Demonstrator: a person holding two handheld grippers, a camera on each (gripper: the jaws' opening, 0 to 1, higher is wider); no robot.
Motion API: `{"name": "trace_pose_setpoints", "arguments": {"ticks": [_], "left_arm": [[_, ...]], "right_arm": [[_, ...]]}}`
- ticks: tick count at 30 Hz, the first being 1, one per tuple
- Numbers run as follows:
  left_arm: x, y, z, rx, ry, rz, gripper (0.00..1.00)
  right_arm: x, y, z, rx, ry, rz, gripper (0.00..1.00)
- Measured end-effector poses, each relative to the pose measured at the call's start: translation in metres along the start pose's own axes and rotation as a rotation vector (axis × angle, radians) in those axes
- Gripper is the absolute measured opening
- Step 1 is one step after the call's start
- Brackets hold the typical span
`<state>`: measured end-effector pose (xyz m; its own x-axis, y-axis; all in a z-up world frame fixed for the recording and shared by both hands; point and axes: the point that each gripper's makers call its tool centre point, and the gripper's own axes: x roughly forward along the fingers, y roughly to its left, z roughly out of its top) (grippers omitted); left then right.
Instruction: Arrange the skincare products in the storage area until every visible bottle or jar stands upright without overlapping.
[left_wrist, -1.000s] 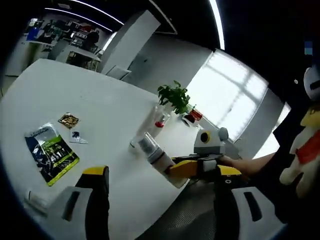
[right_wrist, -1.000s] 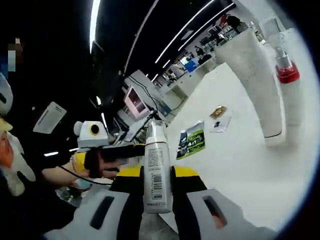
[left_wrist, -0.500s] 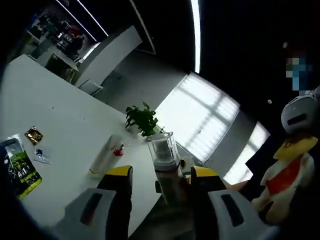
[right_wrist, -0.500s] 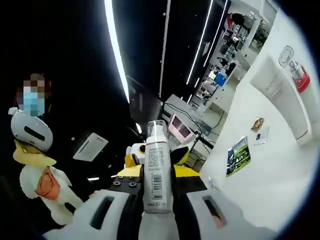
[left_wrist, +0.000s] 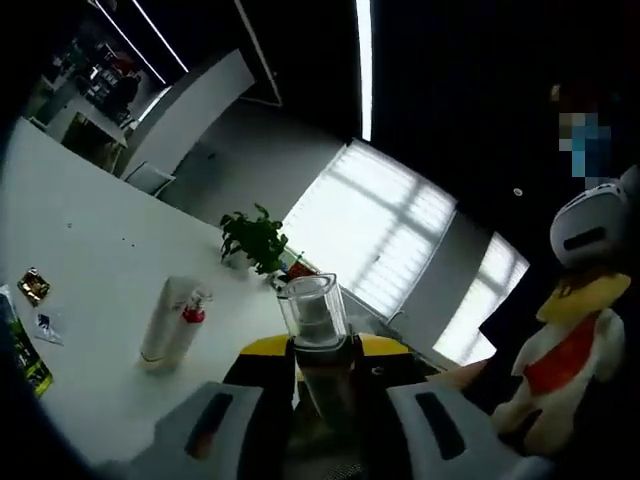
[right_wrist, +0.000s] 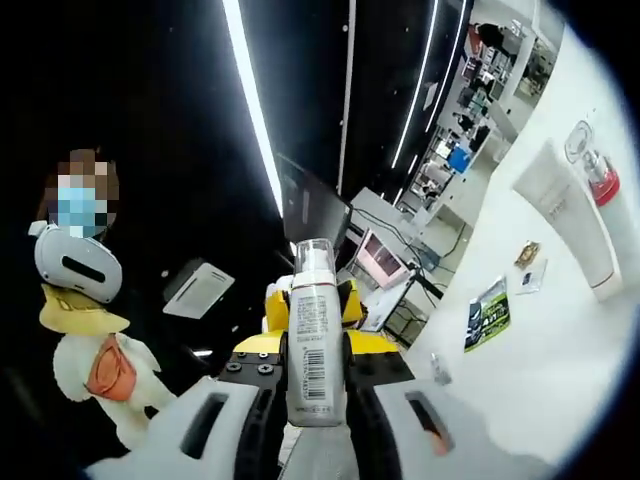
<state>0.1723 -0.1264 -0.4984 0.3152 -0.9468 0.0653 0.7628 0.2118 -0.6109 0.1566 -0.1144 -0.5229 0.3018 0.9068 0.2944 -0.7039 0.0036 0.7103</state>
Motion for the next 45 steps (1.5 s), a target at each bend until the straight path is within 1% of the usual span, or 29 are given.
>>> {"name": "trace_pose_setpoints", "arguments": {"ticks": [1, 2, 3, 4, 5, 6, 7, 8, 9, 10, 11, 12, 13, 14, 15, 17, 20, 24, 28, 30, 31, 32, 33, 34, 36, 37, 40, 45], "left_arm": [[0.002, 0.004, -0.002, -0.014, 0.017, 0.031, 0.17], [0.003, 0.004, -0.003, -0.013, 0.023, 0.033, 0.17], [0.006, 0.006, -0.004, 0.02, 0.042, 0.061, 0.17], [0.008, 0.008, -0.005, 0.041, 0.055, 0.084, 0.16], [0.013, 0.007, -0.005, 0.051, 0.069, 0.09, 0.16], [0.017, 0.005, -0.007, 0.065, 0.089, 0.083, 0.16], [0.022, 0.003, -0.009, 0.112, 0.116, 0.071, 0.16], [0.026, 0.002, -0.01, 0.145, 0.132, 0.072, 0.16], [0.029, 0.002, -0.012, 0.171, 0.161, 0.071, 0.16], [0.035, 0.0, -0.015, 0.217, 0.208, 0.066, 0.16], [0.038, 0.0, -0.016, 0.252, 0.24, 0.067, 0.16], [0.042, -0.001, -0.017, 0.29, 0.267, 0.063, 0.16], [0.046, 0.0, -0.018, 0.344, 0.304, 0.052, 0.16], [0.049, 0.0, -0.017, 0.376, 0.314, 0.041, 0.16], [0.053, -0.002, -0.017, 0.391, 0.324, 0.031, 0.16], [0.059, -0.001, -0.016, 0.382, 0.33, 0.032, 0.16], [0.064, 0.003, -0.016, 0.397, 0.345, 0.032, 0.16], [0.066, 0.009, -0.016, 0.414, 0.359, 0.034, 0.16], [0.069, 0.013, -0.026, 0.449, 0.396, 0.035, 0.15], [0.071, 0.014, -0.032, 0.47, 0.41, 0.022, 0.15], [0.072, 0.016, -0.034, 0.513, 0.417, 0.016, 0.15], [0.073, 0.017, -0.034, 0.515, 0.417, 0.025, 0.15], [0.075, 0.018, -0.037, 0.553, 0.428, 0.032, 0.15], [0.076, 0.016, -0.04, 0.561, 0.432, 0.028, 0.15], [0.079, 0.021, -0.041, 0.596, 0.421, 0.027, 0.15], [0.08, 0.022, -0.042, 0.597, 0.419, 0.027, 0.15], [0.084, 0.031, -0.047, 0.6, 0.41, 0.038, 0.15], [0.086, 0.046, -0.059, 0.599, 0.411, 0.058, 0.15]], "right_arm": [[-0.004, -0.005, 0.001, -0.042, 0.011, -0.038, 0.21], [-0.007, -0.007, 0.001, -0.093, 0.033, -0.071, 0.21], [-0.008, -0.01, 0.003, -0.132, 0.043, -0.099, 0.21], [-0.012, -0.015, 0.006, -0.213, 0.061, -0.152, 0.22], [-0.012, -0.016, 0.006, -0.24, 0.073, -0.162, 0.23], [-0.015, -0.015, 0.001, -0.356, 0.152, -0.186, 0.23], [-0.016, -0.016, 0.0, -0.364, 0.167, -0.195, 0.23], [-0.018, -0.018, 0.0, -0.405, 0.205, -0.222, 0.24], [-0.02, -0.019, -0.001, -0.446, 0.235, -0.238, 0.24], [-0.023, -0.021, -0.001, -0.482, 0.261, -0.251, 0.24], [-0.026, -0.023, -0.001, -0.514, 0.297, -0.27, 0.24], [-0.029, -0.024, 0.0, -0.532, 0.317, -0.278, 0.24], [-0.032, -0.025, 0.001, -0.566, 0.347, -0.286, 0.24], [-0.034, -0.026, 0.002, -0.584, 0.362, -0.291, 0.24], [-0.036, -0.026, 0.004, -0.595, 0.373, -0.29, 0.24], [-0.042, -0.029, 0.007, -0.605, 0.387, -0.295, 0.24], [-0.051, -0.035, 0.013, -0.634, 0.418, -0.314, 0.26], [-0.056, -0.039, 0.02, -0.644, 0.423, -0.314, 0.28], [-0.056, -0.043, 0.021, -0.651, 0.435, -0.304, 0.27], [-0.057, -0.048, 0.017, -0.671, 0.472, -0.283, 0.25], [-0.057, -0.049, 0.014, -0.675, 0.493, -0.268, 0.23], [-0.059, -0.057, 0.015, -0.694, 0.496, -0.301, 0.22], [-0.061, -0.06, 0.016, -0.724, 0.506, -0.309, 0.22], [-0.062, -0.063, 0.016, -0.739, 0.509, -0.317, 0.22], [-0.064, -0.069, 0.018, -0.764, 0.5, -0.344, 0.22], [-0.065, -0.073, 0.019, -0.779, 0.504, -0.359, 0.21], [-0.069, -0.083, 0.018, -0.79, 0.51, -0.39, 0.21], [-0.074, -0.101, 0.009, -0.801, 0.558, -0.433, 0.21]]}}
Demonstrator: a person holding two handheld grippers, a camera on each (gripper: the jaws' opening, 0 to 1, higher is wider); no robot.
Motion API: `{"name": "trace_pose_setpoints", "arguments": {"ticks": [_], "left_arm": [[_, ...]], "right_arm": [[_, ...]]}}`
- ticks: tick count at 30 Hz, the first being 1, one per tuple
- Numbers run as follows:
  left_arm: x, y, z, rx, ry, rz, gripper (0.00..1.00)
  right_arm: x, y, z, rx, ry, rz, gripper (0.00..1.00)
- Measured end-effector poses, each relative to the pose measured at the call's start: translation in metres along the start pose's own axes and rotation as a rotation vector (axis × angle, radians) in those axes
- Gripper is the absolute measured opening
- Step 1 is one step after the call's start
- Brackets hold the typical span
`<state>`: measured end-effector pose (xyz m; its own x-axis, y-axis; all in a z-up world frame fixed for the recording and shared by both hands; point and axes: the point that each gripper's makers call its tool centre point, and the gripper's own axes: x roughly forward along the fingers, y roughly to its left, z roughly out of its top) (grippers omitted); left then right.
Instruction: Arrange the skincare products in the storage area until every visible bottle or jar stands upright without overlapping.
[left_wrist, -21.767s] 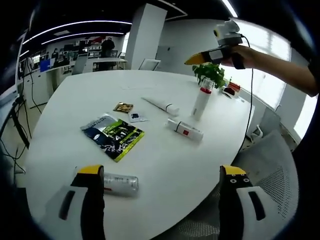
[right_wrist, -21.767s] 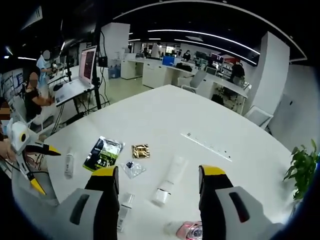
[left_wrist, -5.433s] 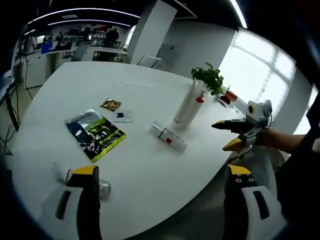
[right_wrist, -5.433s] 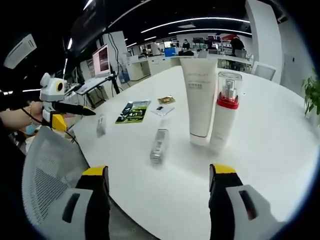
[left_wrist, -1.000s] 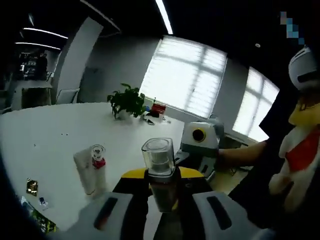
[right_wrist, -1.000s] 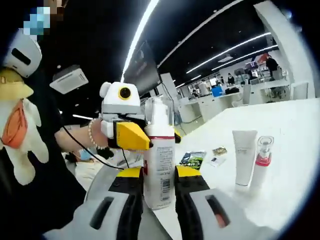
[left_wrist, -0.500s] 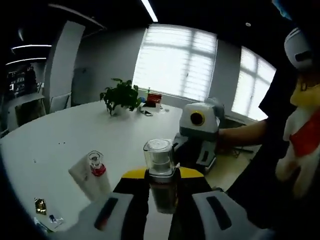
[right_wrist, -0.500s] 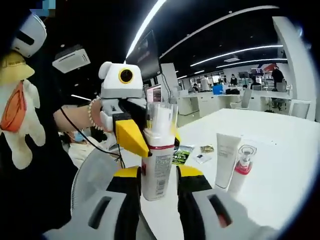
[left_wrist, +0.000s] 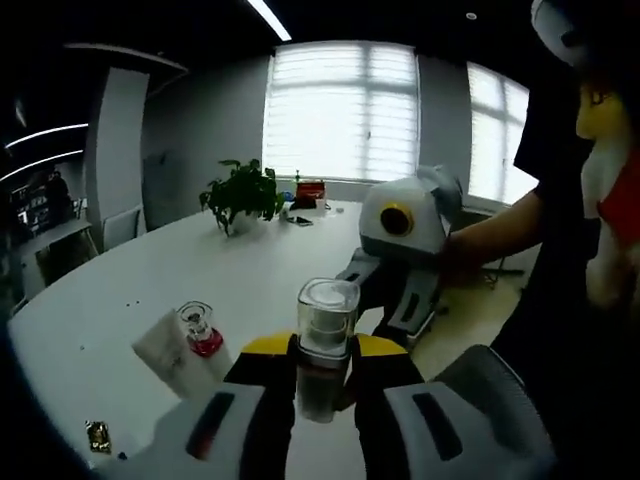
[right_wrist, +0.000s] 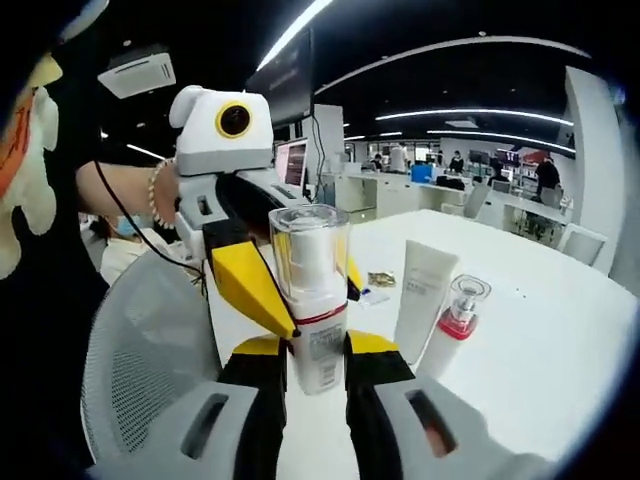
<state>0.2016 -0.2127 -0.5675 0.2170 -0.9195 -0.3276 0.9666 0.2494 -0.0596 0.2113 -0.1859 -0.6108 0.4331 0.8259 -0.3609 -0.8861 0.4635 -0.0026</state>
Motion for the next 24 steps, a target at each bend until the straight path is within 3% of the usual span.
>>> {"name": "trace_pose_setpoints", "arguments": {"ticks": [9, 13, 19, 24], "left_arm": [[0.016, 0.01, -0.033, -0.023, 0.036, 0.028, 0.15], [0.025, 0.019, -0.057, 0.009, 0.082, 0.027, 0.16], [0.032, 0.031, -0.087, -0.024, 0.116, 0.029, 0.16], [0.037, 0.034, -0.099, -0.059, 0.125, 0.04, 0.16]], "right_arm": [[0.017, -0.009, -0.033, 0.022, 0.058, -0.035, 0.22], [0.026, -0.013, -0.056, -0.002, 0.118, -0.054, 0.22], [0.035, -0.018, -0.082, -0.004, 0.163, -0.057, 0.22], [0.041, -0.023, -0.1, 0.005, 0.198, -0.054, 0.22]]}}
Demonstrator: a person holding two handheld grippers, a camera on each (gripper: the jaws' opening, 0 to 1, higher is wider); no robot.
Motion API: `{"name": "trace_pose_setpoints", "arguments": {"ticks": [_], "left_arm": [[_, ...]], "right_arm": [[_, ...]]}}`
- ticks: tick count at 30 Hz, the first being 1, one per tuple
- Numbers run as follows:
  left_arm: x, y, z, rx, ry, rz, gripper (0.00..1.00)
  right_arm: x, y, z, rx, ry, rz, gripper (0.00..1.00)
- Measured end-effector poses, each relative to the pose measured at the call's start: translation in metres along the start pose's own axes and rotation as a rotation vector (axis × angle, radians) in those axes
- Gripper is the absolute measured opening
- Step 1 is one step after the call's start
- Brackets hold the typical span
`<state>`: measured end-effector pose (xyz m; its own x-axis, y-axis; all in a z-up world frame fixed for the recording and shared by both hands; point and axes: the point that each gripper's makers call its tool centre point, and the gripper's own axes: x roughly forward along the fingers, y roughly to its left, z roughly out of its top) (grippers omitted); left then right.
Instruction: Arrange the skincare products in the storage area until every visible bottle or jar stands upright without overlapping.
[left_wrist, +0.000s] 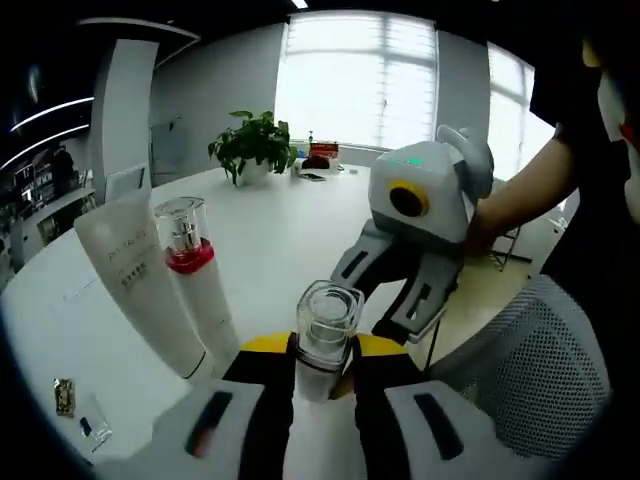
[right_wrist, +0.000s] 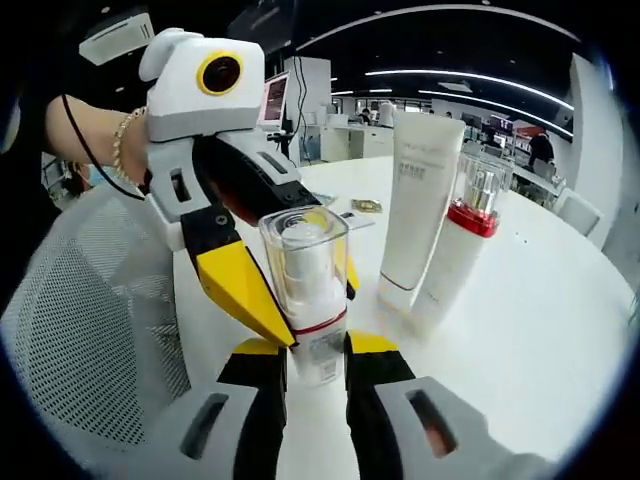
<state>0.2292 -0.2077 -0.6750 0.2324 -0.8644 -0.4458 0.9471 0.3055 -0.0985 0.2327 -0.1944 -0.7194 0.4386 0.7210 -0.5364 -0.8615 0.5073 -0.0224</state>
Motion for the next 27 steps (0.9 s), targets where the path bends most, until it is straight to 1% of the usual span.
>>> {"name": "trace_pose_setpoints", "arguments": {"ticks": [3, 6, 7, 9, 13, 15, 16, 17, 19, 23, 27], "left_arm": [[0.005, 0.003, -0.008, -0.012, 0.015, 0.0, 0.16], [0.008, 0.002, -0.013, -0.003, 0.036, 0.0, 0.16], [0.008, 0.003, -0.013, -0.004, 0.027, 0.003, 0.16], [0.008, 0.005, -0.012, -0.019, 0.022, 0.009, 0.16], [0.011, 0.007, -0.011, -0.019, 0.017, 0.01, 0.16], [0.011, 0.007, -0.011, -0.031, 0.014, 0.012, 0.16], [0.012, 0.007, -0.01, -0.051, 0.011, 0.013, 0.17], [0.012, 0.007, -0.01, -0.071, 0.008, 0.009, 0.18], [0.012, 0.006, -0.009, -0.069, 0.001, 0.011, 0.2], [0.01, 0.007, -0.013, -0.082, 0.021, 0.024, 0.28], [0.005, 0.01, -0.017, -0.1, 0.021, 0.039, 0.3]], "right_arm": [[0.004, 0.0, -0.007, 0.011, 0.002, 0.005, 0.22], [0.008, -0.001, -0.014, 0.013, 0.005, 0.009, 0.22], [0.007, 0.0, -0.011, 0.027, -0.013, 0.012, 0.22], [0.006, -0.003, -0.012, 0.027, -0.013, 0.013, 0.22], [0.006, -0.004, -0.011, 0.021, -0.014, 0.025, 0.22], [0.006, -0.006, -0.011, 0.017, -0.014, 0.035, 0.22], [0.006, -0.006, -0.011, 0.016, -0.014, 0.04, 0.22], [0.007, -0.007, -0.011, 0.015, -0.014, 0.045, 0.22], [0.007, -0.009, -0.01, 0.007, -0.015, 0.051, 0.22], [0.006, -0.017, -0.011, -0.006, -0.014, 0.062, 0.22], [0.007, -0.023, -0.01, -0.007, -0.018, 0.079, 0.22]]}}
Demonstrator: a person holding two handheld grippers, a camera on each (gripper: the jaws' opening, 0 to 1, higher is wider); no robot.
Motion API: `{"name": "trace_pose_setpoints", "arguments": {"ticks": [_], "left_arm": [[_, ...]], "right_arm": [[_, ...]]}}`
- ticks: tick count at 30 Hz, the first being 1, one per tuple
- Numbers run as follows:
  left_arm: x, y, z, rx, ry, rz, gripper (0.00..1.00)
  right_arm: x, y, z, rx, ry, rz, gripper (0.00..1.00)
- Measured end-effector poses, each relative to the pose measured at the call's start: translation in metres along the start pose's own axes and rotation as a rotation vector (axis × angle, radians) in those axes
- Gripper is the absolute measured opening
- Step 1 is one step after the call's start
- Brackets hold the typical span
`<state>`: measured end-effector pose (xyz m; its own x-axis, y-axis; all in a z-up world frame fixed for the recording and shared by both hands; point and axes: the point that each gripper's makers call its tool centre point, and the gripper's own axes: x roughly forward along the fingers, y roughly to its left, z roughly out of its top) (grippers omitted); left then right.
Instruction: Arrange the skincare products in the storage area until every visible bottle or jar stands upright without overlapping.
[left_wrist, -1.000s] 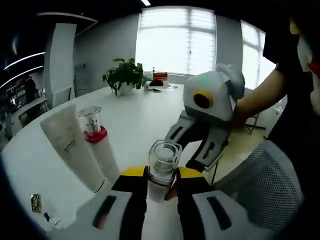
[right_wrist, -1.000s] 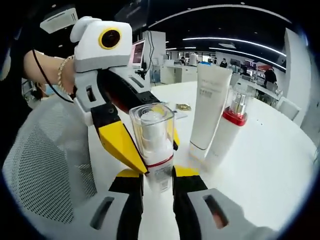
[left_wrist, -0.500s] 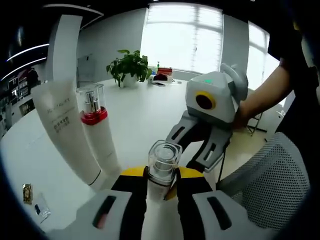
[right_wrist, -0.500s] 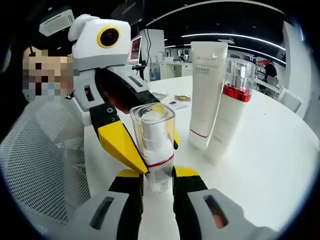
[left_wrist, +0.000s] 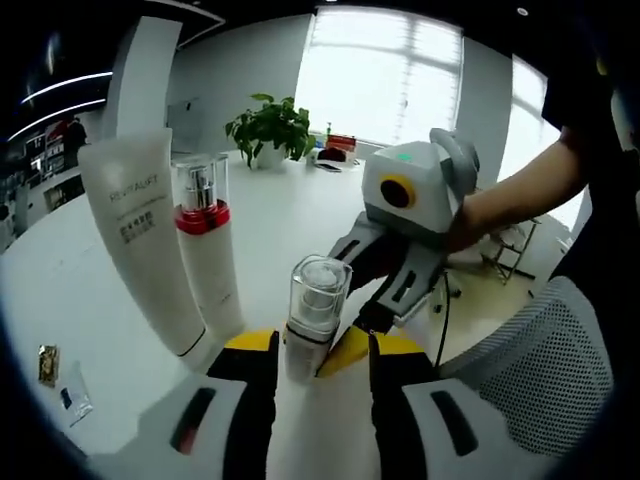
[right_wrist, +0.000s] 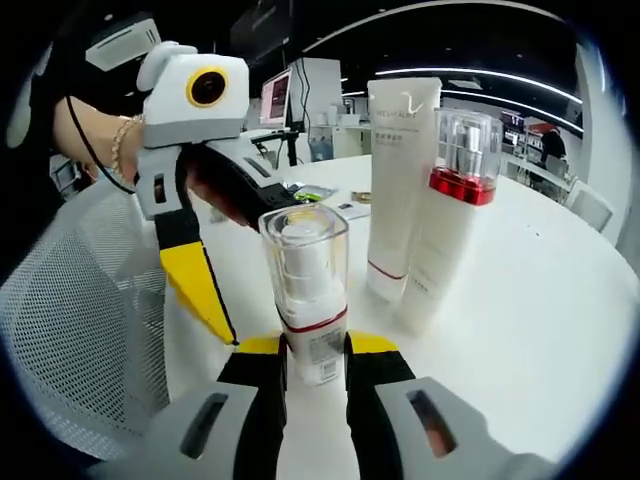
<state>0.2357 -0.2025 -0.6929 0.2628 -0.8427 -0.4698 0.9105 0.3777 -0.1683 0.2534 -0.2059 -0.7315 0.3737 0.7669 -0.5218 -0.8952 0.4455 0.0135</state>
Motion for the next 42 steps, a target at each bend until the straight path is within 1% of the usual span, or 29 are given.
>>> {"name": "trace_pose_setpoints", "arguments": {"ticks": [5, 12, 14, 19, 29, 40, 42], "left_arm": [[-0.004, 0.001, -0.005, -0.017, 0.009, 0.019, 0.34], [-0.012, 0.004, -0.012, -0.04, 0.018, 0.043, 0.34], [-0.016, 0.008, -0.016, -0.047, 0.024, 0.053, 0.34], [-0.021, 0.009, -0.019, -0.063, 0.025, 0.066, 0.34], [-0.023, 0.014, -0.02, -0.08, 0.023, 0.089, 0.34], [-0.023, 0.016, -0.019, -0.085, 0.016, 0.095, 0.34], [-0.024, 0.016, -0.018, -0.088, 0.013, 0.097, 0.34]], "right_arm": [[0.002, -0.006, 0.003, -0.008, -0.003, 0.016, 0.22], [0.007, -0.02, 0.007, -0.014, -0.006, 0.032, 0.22], [0.009, -0.026, 0.008, -0.005, -0.007, 0.036, 0.22], [0.013, -0.037, 0.009, -0.014, -0.006, 0.037, 0.22], [0.018, -0.046, 0.009, -0.015, -0.012, 0.052, 0.22], [0.021, -0.047, 0.009, -0.021, -0.014, 0.056, 0.22], [0.021, -0.047, 0.005, -0.028, 0.005, 0.051, 0.23]]}}
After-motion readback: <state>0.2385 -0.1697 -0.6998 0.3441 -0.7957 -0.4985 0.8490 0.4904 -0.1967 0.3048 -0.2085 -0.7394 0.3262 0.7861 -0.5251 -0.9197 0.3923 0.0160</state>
